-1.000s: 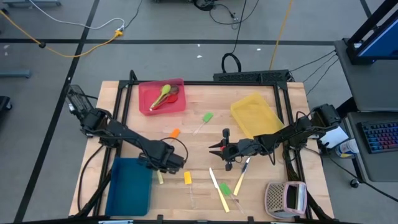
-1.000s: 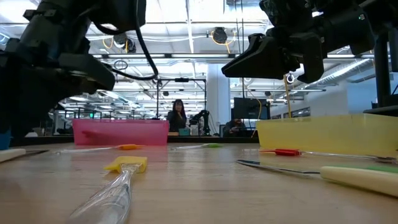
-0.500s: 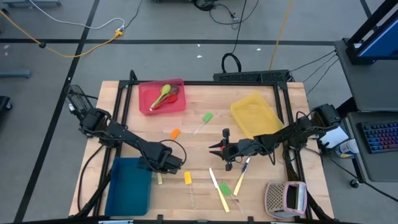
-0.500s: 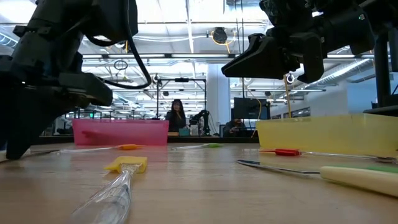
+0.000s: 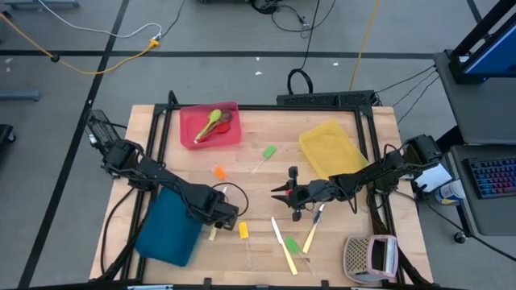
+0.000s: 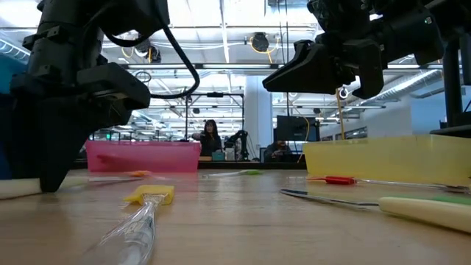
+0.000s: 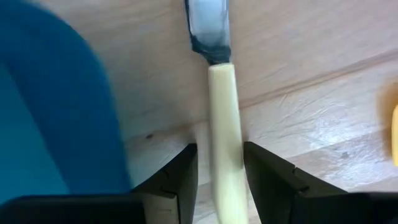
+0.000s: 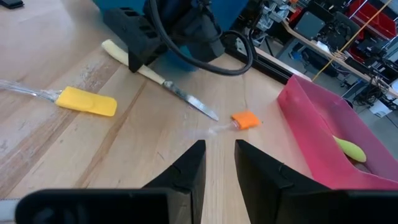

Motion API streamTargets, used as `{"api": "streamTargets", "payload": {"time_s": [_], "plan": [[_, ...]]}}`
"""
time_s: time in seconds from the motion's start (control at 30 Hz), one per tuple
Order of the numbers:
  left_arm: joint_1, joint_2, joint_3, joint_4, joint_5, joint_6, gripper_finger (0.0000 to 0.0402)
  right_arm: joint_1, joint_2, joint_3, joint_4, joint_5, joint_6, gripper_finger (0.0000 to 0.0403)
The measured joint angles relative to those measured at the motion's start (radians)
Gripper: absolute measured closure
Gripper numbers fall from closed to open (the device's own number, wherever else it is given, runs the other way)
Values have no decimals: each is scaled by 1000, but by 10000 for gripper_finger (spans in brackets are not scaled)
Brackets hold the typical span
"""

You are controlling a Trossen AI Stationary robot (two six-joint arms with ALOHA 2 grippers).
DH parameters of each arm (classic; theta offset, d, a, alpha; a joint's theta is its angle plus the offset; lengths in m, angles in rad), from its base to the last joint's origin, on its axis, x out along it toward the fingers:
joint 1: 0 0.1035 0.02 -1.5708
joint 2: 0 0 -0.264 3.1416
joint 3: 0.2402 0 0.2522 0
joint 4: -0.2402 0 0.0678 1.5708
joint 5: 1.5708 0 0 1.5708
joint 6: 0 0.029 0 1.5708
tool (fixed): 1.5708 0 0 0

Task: Pick & Place Kitchen Items
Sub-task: Put the left kitchen knife into the blue bin

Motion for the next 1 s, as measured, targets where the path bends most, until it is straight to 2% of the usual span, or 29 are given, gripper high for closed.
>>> {"api": "streamTargets", "payload": {"time_s": [0.2,0.43,0.6,0.8,1.0], "plan": [[1,1,3,-62,-3,-3,275,0,0,1,-3,0,-1,325],[12,1,2,-30,-14,44,344,0,0,1,-3,0,-2,325],[24,3,18,-28,-44,95,348,0,0,1,-3,0,-3,325],[45,9,116,-73,-133,183,342,0,0,1,-3,1,-7,325],[69,7,256,-184,-154,298,345,0,0,1,-7,1,-7,325]]}}
